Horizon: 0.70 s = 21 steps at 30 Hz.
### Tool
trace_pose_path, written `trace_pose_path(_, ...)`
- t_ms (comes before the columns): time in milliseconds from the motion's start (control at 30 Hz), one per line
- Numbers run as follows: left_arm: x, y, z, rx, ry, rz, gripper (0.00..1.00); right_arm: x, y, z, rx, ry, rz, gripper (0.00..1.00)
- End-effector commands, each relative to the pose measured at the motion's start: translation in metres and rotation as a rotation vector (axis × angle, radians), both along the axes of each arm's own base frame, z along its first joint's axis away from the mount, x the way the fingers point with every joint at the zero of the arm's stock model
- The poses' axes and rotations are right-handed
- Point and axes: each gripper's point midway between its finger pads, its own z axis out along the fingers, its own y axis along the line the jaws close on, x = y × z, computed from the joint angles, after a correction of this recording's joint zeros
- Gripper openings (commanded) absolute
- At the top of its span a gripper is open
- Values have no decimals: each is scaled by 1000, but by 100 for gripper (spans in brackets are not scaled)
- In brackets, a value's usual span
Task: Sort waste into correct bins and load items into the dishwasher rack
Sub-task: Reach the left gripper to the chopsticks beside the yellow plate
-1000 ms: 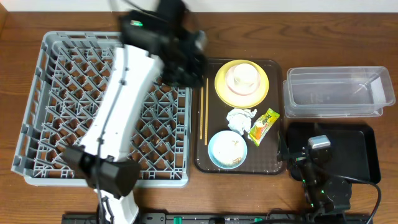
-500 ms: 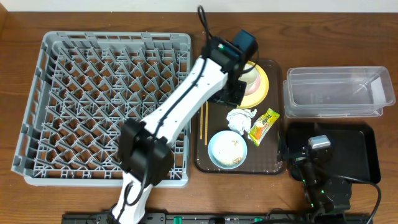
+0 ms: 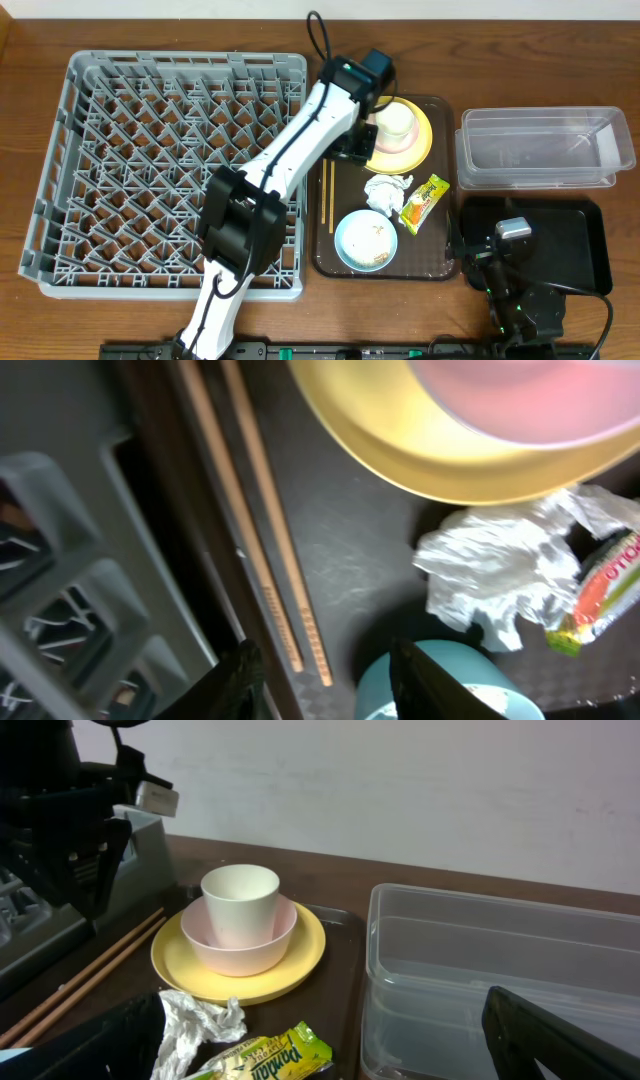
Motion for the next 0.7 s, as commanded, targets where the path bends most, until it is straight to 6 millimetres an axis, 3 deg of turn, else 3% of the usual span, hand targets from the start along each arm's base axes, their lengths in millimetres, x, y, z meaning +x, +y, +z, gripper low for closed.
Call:
trace_pose_path(0,5,10,-4,31,-6,24,47,0,0,-1,0,3,1,99)
trace_pose_path(200,4,9,-9,32,-4,22,28,0,0,-1,0,3,1,99)
trace_pose_path(667,0,16,-48,53,13,26,29,0,0,-1,0,3,1,99)
